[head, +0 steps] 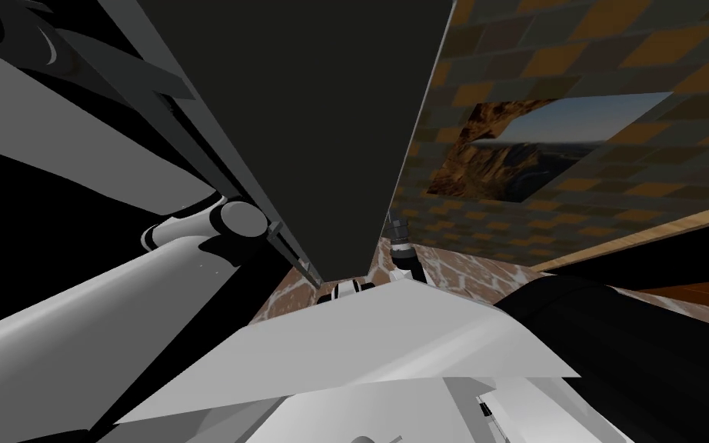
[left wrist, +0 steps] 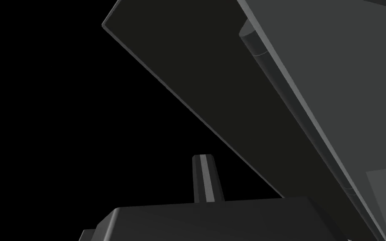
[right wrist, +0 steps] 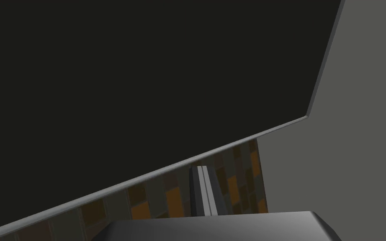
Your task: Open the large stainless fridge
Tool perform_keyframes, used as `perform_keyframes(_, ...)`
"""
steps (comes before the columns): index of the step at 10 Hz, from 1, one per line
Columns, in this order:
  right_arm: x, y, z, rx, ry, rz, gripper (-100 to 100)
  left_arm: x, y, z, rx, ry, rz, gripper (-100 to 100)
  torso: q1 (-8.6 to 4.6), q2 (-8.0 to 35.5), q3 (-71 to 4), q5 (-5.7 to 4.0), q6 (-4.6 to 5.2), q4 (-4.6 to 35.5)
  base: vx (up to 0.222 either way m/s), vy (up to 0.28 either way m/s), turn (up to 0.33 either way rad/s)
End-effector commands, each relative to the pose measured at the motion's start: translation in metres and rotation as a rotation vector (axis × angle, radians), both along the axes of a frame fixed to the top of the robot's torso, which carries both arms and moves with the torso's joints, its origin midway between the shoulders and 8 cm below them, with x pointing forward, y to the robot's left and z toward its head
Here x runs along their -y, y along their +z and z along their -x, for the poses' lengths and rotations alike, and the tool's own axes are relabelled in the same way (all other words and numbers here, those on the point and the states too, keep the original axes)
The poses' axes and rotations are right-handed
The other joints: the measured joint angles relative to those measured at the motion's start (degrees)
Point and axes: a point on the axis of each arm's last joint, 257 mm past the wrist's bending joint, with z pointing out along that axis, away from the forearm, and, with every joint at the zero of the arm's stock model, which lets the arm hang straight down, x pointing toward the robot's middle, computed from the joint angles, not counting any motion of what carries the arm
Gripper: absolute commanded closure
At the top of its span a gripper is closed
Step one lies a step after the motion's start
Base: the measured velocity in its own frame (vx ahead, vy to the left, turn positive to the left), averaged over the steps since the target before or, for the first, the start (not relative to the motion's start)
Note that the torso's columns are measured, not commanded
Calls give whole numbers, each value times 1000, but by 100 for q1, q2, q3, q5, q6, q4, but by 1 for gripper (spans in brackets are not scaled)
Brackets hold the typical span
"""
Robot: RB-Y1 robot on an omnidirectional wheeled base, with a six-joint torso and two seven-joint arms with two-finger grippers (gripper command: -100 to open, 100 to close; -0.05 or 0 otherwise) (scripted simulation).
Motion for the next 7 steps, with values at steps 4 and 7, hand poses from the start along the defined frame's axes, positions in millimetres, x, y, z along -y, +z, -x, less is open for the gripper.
perform_keyframes(4, 0, 0, 0, 0, 0, 0, 0, -37, -2, 24, 2, 123, 14, 100, 31, -33, -26, 10, -5, -6, -146, -141, 125)
perform_keyframes(7, 0, 0, 0, 0, 0, 0, 0, -55, -14, 29, -18, 182, 34, -100, 23, -82, -58, 13, -9, -24, -24, -152, 105)
